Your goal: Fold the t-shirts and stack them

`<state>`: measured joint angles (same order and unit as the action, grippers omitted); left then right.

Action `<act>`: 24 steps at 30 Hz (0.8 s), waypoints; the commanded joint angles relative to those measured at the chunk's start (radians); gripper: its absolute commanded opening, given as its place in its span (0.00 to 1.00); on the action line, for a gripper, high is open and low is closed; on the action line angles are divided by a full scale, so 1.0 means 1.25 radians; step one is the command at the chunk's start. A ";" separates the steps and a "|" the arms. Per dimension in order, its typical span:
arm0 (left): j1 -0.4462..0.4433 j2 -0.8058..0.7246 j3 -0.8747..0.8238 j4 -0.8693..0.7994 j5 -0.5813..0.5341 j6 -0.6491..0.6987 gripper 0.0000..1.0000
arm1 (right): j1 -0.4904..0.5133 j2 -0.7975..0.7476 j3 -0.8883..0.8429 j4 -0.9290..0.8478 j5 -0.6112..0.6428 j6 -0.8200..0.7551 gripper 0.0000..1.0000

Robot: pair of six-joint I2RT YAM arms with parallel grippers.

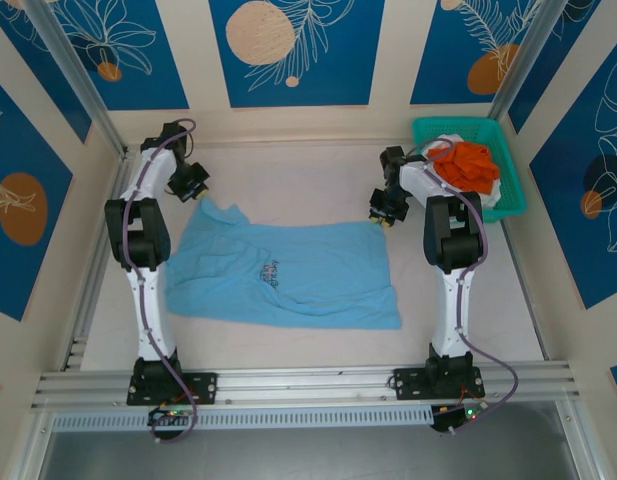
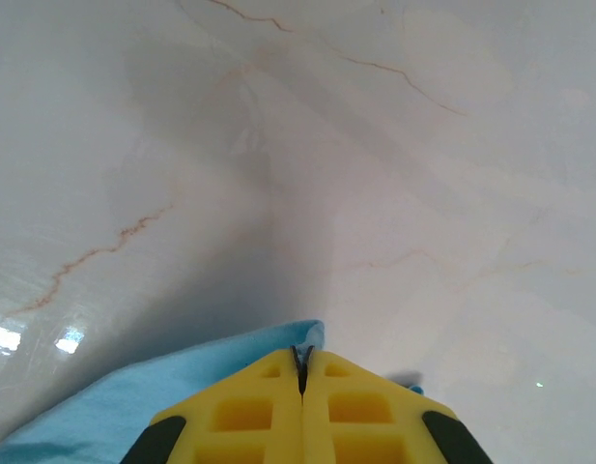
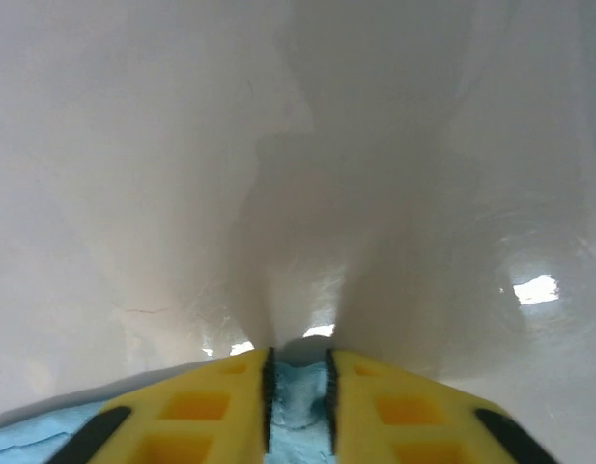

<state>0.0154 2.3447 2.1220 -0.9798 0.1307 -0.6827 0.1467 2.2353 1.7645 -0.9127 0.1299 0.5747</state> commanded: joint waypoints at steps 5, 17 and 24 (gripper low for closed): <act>-0.016 -0.071 0.007 -0.012 -0.009 -0.006 0.00 | 0.005 -0.007 0.016 -0.021 -0.001 -0.022 0.08; -0.030 -0.259 -0.150 -0.042 0.021 -0.035 0.00 | 0.031 -0.175 -0.102 0.006 -0.033 -0.072 0.00; -0.032 -0.440 -0.332 -0.042 0.078 -0.064 0.00 | 0.040 -0.315 -0.236 0.040 -0.095 -0.077 0.00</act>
<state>-0.0158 1.8824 1.7580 -1.0008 0.1829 -0.7357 0.1909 1.9015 1.5173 -0.8722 0.0704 0.4953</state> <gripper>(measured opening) 0.039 0.062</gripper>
